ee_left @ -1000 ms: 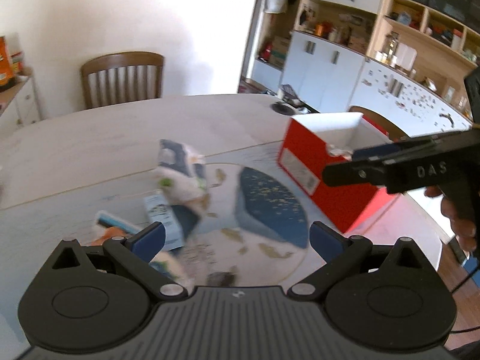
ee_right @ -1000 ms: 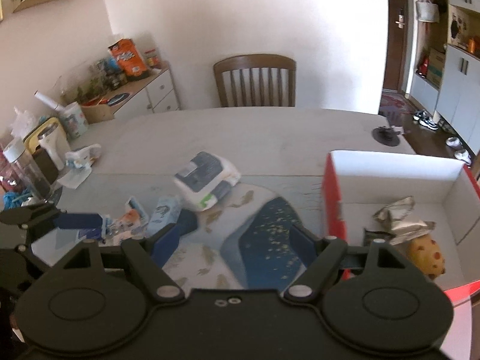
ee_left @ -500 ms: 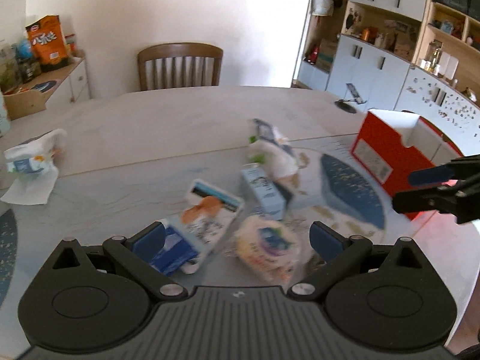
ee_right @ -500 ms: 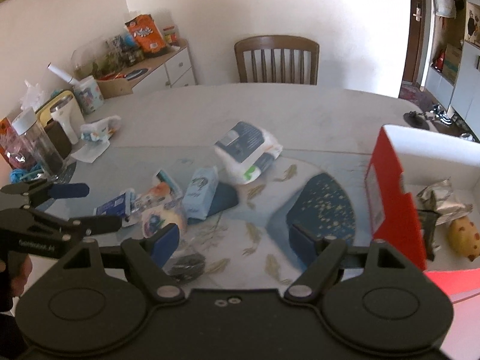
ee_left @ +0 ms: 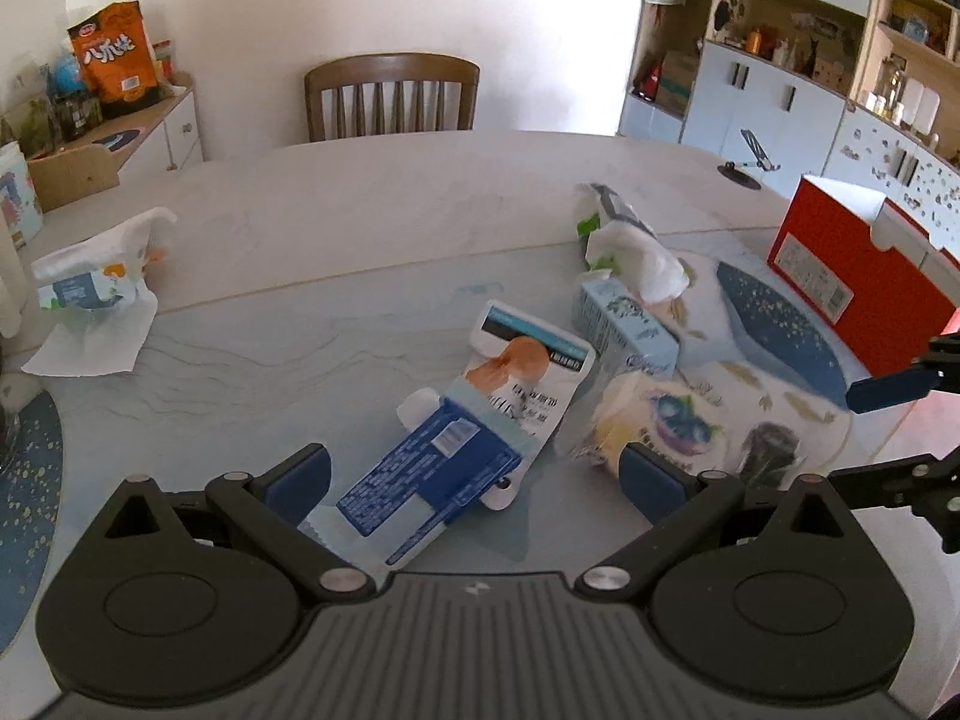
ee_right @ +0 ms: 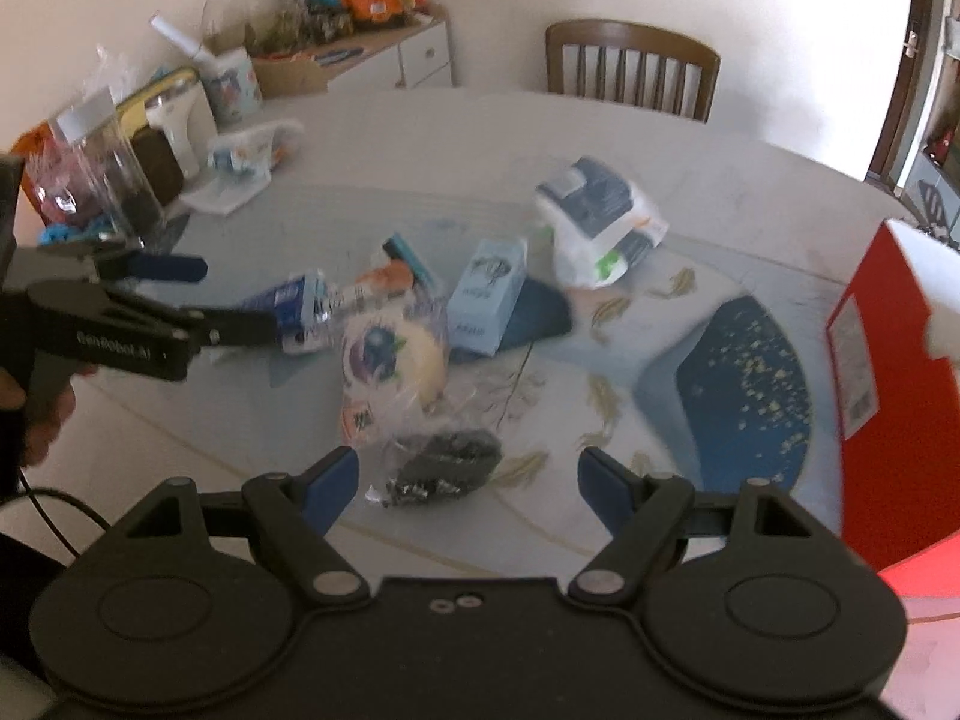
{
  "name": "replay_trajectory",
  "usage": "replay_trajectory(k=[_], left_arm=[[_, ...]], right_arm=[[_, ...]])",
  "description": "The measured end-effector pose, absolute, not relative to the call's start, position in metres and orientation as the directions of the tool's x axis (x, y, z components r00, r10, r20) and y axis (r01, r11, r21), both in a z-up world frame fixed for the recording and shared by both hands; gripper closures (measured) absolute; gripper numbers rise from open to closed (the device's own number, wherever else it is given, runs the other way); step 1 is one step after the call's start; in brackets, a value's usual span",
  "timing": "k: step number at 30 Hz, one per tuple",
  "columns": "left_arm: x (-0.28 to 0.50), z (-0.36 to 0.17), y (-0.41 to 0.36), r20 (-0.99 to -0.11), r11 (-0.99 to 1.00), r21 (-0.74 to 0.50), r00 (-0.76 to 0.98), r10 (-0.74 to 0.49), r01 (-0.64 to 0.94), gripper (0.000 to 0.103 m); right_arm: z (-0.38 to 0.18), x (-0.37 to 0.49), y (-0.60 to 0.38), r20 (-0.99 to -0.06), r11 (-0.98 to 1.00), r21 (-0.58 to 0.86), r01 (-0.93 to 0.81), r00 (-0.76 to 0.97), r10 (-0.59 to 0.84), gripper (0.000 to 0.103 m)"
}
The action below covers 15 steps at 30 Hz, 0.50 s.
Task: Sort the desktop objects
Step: 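Grasp the dark mesh bag with the right tool while the left tool grasps the blue snack bar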
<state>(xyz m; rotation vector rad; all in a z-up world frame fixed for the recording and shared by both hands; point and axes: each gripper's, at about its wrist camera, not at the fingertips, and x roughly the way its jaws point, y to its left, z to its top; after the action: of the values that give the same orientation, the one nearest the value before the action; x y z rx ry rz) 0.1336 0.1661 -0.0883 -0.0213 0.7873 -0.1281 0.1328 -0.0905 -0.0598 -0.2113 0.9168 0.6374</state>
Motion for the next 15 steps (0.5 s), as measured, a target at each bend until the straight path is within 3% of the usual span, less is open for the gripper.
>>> replay_trajectory(k=[15], left_arm=[[0.153,-0.121,0.186,-0.747,0.988,-0.056,0.650,-0.139,0.146,0.001]], right_arm=[[-0.091,0.148,-0.073,-0.825,0.801,0.084,-0.593,0.410,0.390,0.025]])
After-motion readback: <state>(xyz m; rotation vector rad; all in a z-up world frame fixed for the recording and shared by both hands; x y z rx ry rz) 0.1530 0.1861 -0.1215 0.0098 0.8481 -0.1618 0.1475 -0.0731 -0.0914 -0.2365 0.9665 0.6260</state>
